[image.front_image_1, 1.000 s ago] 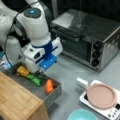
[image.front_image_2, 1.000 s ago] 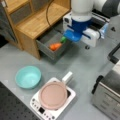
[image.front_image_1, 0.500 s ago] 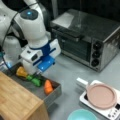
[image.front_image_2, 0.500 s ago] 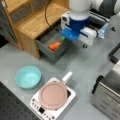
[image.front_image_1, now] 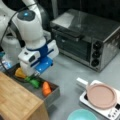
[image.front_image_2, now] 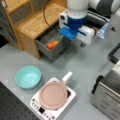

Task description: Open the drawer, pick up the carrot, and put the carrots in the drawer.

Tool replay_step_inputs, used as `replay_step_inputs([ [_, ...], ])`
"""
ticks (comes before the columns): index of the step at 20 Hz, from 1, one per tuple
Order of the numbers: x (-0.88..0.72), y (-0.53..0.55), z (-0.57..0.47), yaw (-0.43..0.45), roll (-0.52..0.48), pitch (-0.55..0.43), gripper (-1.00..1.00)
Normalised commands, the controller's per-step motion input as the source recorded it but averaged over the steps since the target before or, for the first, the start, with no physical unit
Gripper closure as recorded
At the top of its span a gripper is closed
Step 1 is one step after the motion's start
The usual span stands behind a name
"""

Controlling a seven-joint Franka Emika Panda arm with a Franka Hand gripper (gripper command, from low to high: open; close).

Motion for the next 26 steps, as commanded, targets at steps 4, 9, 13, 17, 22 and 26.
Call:
replay_step_inputs([
  [4, -0.12, -0.18, -0.05, 0.147, -0.116, -0.05, -1.0],
  [9, -0.14, -0.23, 0.02, 0.147, -0.142, -0.007, -1.0],
  [13, -0.15, -0.26, 0.04, 0.136, -0.127, 0.003, -1.0],
  [17, -0.13, -0.25, 0.03, 0.149, -0.118, 0.014, -1.0],
  [22, -0.11, -0.23, 0.01, 0.168, -0.098, 0.019, -1.0],
  [26, -0.07, -0.2, 0.0, 0.179, -0.085, 0.018, -1.0],
])
